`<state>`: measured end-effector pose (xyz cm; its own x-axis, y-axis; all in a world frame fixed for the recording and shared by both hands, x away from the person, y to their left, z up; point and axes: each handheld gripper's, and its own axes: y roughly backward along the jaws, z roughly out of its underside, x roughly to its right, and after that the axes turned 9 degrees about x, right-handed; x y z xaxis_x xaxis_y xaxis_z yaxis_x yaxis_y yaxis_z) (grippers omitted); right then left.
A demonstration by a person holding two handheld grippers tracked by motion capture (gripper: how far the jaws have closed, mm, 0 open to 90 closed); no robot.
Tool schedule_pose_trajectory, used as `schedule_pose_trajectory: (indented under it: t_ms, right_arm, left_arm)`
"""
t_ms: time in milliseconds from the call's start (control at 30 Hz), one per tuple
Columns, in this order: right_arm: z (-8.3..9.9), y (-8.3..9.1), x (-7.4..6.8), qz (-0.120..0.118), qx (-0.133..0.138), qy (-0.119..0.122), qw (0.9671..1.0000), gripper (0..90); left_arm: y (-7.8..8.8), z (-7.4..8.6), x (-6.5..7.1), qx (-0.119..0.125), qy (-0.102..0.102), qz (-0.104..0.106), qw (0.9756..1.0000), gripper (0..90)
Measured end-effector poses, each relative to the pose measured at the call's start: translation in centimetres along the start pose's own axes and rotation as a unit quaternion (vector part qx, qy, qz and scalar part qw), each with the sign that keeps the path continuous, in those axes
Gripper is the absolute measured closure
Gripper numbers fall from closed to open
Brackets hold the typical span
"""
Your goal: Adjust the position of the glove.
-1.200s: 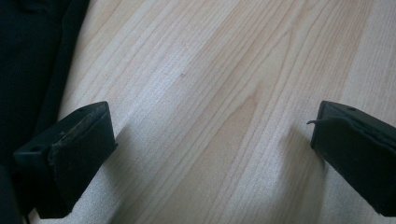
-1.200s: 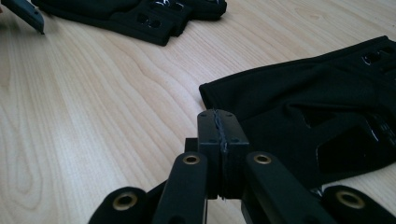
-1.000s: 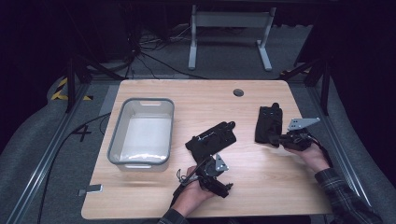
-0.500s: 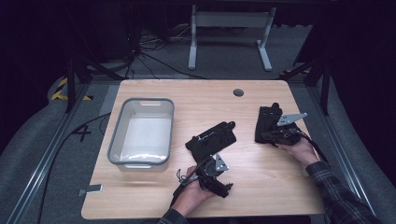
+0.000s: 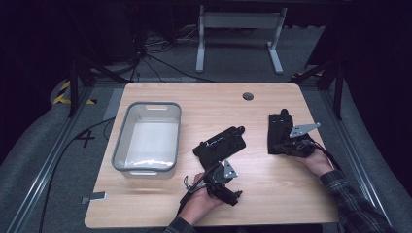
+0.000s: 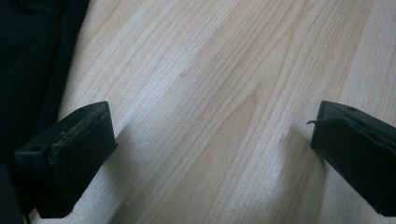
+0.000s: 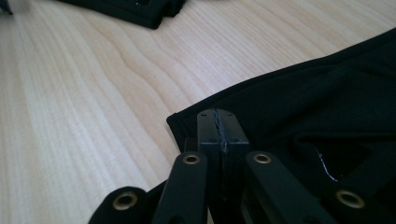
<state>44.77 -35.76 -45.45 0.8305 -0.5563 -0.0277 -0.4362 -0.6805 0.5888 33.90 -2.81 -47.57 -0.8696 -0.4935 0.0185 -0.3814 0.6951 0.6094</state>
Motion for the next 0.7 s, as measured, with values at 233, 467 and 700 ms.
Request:
schedule_pose_trajectory:
  t_ms: [233, 467, 700]
  right_arm:
    - [0.8, 1.1, -1.6, -0.010, -0.007, 0.004, 0.9999, 90.0]
    - [1.6, 2.1, -3.4, -0.021, -0.010, 0.008, 0.9997, 90.0]
    - [2.2, 2.9, -4.7, -0.031, -0.012, 0.011, 0.9994, 90.0]
  left_arm:
    - [0.0, 0.0, 0.0, 0.000, 0.000, 0.000, 1.0000, 0.0]
    - [0.0, 0.0, 0.0, 0.000, 0.000, 0.000, 1.0000, 0.0]
    - [0.0, 0.0, 0.0, 0.000, 0.000, 0.000, 1.0000, 0.0]
